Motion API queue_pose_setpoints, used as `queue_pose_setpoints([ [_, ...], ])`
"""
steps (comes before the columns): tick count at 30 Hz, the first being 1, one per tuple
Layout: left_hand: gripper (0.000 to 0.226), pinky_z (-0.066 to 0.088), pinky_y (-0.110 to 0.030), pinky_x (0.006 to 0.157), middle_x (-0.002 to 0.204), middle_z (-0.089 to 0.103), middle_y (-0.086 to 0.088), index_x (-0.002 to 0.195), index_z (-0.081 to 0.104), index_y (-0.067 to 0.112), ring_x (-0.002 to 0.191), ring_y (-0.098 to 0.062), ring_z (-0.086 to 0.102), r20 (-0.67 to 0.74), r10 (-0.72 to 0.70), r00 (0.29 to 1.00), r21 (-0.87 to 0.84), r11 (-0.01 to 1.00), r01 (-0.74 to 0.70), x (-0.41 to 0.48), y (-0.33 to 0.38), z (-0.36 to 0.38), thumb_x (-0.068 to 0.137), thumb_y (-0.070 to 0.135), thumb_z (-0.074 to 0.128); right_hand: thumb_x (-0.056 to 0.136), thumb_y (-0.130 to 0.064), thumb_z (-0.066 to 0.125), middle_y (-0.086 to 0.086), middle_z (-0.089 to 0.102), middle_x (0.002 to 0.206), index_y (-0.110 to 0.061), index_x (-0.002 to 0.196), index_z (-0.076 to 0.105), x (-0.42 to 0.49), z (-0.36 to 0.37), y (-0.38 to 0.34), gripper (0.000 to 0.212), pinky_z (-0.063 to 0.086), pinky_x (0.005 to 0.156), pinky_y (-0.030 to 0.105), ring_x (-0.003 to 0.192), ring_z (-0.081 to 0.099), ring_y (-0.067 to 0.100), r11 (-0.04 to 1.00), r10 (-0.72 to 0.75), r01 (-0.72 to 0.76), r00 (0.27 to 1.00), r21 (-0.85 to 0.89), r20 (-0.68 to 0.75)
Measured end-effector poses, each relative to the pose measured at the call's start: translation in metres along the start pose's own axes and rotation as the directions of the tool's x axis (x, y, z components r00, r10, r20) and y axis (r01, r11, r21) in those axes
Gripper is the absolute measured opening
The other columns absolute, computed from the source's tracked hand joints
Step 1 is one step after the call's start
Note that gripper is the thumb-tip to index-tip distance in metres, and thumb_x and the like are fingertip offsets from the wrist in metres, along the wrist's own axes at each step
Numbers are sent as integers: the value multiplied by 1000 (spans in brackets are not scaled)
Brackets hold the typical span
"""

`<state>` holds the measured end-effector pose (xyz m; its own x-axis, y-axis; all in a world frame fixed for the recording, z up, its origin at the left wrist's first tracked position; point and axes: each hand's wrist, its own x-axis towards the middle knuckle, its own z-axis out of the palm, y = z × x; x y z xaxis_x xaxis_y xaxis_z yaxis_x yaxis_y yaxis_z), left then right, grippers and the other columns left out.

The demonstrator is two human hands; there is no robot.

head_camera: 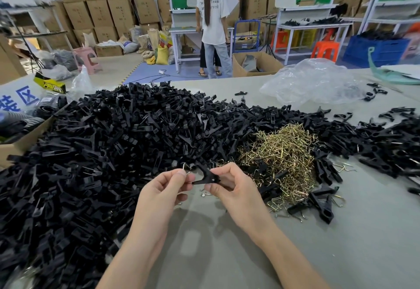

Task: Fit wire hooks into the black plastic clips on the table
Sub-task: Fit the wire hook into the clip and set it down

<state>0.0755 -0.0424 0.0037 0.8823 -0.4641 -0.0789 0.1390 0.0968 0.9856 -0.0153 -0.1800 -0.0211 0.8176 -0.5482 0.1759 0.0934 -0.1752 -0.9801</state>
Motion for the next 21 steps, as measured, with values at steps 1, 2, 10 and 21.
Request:
queue_pose_setpoints([
  [1,17,51,-33,81,99,77,-6,92,76,13,86,-14,68,8,-18,1000,-20,1000,19,0,0,1,96,23,63,89,-18,77,-28,71,105,-32,100,62,0,0,1,23,50,76,8,105,64,-8,1000,-4,4,1000,-1,-2],
  [2,18,51,-33,80,100,77,-7,93,76,12,85,-14,66,16,-40,999,-49,998,41,-1,1,2,95,23,63,89,-18,76,-27,72,105,-32,100,62,0,0,1,22,51,76,10,104,65,-7,1000,-8,8,1000,-5,-3],
  [10,22,49,-32,77,96,74,-5,91,79,8,85,-12,64,77,-120,990,-167,977,131,1,2,-1,82,27,71,90,-18,76,-42,65,101,-36,99,61,-1,-1,1,24,45,69,1,101,58,-19,999,-30,30,1000,-33,-7],
  [21,24,48,-29,77,102,73,-10,104,79,8,79,-10,63,186,-157,970,-41,985,167,-1,0,0,96,20,60,93,-13,71,-30,71,103,-35,100,60,-2,-2,2,25,50,73,8,100,66,-8,993,-78,78,997,-94,-3],
])
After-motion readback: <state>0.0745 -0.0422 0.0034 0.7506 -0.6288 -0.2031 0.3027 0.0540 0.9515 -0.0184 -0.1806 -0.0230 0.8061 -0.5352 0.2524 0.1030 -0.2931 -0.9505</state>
